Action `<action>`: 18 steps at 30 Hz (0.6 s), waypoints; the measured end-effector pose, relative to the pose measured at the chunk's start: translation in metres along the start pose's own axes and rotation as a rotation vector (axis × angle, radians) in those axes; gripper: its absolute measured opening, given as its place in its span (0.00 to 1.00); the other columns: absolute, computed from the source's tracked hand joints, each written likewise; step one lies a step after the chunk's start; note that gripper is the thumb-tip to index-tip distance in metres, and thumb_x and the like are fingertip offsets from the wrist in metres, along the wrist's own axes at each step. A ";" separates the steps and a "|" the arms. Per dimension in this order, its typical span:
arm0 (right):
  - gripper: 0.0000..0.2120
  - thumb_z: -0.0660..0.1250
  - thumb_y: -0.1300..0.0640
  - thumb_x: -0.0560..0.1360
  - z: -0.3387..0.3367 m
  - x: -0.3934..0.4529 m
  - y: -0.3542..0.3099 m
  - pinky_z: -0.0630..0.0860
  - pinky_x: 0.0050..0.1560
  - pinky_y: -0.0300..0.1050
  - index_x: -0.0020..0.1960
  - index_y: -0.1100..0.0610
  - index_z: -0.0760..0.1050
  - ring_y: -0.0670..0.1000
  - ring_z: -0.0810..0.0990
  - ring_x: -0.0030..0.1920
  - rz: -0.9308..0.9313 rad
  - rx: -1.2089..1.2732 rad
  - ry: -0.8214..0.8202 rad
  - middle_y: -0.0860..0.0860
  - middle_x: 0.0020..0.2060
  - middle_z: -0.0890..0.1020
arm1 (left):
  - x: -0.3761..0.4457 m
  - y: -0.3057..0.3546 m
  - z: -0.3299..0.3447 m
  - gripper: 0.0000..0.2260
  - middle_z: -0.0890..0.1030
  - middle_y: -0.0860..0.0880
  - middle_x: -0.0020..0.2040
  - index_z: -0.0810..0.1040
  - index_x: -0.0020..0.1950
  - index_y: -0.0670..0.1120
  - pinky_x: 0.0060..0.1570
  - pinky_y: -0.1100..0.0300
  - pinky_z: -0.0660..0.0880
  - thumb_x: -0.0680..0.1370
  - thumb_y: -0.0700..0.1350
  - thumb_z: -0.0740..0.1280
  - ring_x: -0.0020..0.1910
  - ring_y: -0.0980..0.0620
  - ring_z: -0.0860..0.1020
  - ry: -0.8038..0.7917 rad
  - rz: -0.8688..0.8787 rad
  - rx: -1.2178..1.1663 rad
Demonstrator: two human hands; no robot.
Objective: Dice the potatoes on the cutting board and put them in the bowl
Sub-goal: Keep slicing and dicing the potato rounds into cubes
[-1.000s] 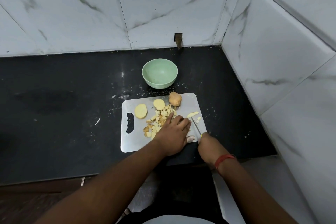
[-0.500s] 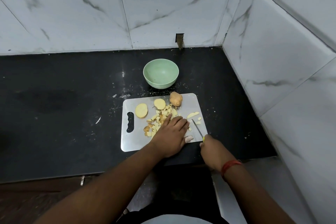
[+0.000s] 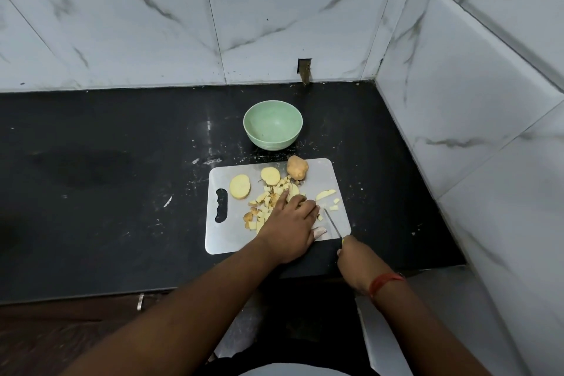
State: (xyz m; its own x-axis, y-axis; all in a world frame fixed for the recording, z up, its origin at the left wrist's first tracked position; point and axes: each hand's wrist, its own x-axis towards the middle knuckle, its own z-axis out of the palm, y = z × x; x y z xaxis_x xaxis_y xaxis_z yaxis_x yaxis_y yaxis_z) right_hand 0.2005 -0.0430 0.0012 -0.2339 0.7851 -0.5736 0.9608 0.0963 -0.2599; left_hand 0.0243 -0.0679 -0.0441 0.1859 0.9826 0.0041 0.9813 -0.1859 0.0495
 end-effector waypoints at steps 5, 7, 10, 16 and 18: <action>0.03 0.58 0.58 0.81 -0.006 -0.009 0.004 0.68 0.45 0.42 0.50 0.57 0.66 0.56 0.78 0.50 -0.036 0.042 0.016 0.57 0.51 0.79 | -0.003 -0.001 0.003 0.35 0.70 0.47 0.73 0.68 0.78 0.43 0.79 0.40 0.50 0.81 0.61 0.40 0.74 0.43 0.64 0.007 -0.008 -0.024; 0.06 0.57 0.58 0.82 -0.008 -0.008 0.001 0.68 0.43 0.43 0.46 0.56 0.64 0.54 0.76 0.44 -0.044 0.051 0.033 0.56 0.46 0.78 | -0.004 -0.002 0.007 0.33 0.71 0.47 0.72 0.70 0.77 0.43 0.79 0.41 0.52 0.82 0.60 0.44 0.74 0.43 0.66 0.038 0.003 -0.029; 0.08 0.57 0.58 0.81 -0.007 -0.006 -0.004 0.67 0.41 0.43 0.44 0.55 0.63 0.53 0.74 0.41 -0.058 0.045 0.046 0.57 0.47 0.78 | -0.004 -0.003 0.007 0.32 0.73 0.46 0.72 0.71 0.76 0.42 0.79 0.42 0.53 0.82 0.59 0.44 0.73 0.43 0.67 0.042 0.006 -0.047; 0.04 0.57 0.57 0.81 -0.006 0.000 -0.012 0.70 0.44 0.44 0.51 0.57 0.65 0.55 0.76 0.46 -0.036 0.023 0.018 0.59 0.52 0.78 | -0.003 -0.005 0.004 0.32 0.74 0.47 0.70 0.73 0.75 0.43 0.78 0.41 0.54 0.82 0.60 0.44 0.72 0.43 0.68 0.030 0.016 -0.025; 0.05 0.57 0.58 0.81 -0.005 0.002 -0.015 0.69 0.43 0.44 0.54 0.59 0.66 0.54 0.75 0.45 -0.023 0.011 0.004 0.59 0.52 0.78 | -0.003 -0.005 0.003 0.31 0.76 0.47 0.69 0.74 0.74 0.43 0.77 0.40 0.56 0.82 0.59 0.45 0.71 0.43 0.70 0.040 0.026 0.003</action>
State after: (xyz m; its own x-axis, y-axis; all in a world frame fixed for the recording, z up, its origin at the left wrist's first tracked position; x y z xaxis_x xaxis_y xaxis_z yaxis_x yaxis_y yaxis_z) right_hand 0.1868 -0.0397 0.0082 -0.2555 0.7848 -0.5646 0.9534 0.1075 -0.2820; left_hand 0.0191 -0.0699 -0.0478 0.2094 0.9768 0.0454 0.9763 -0.2114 0.0460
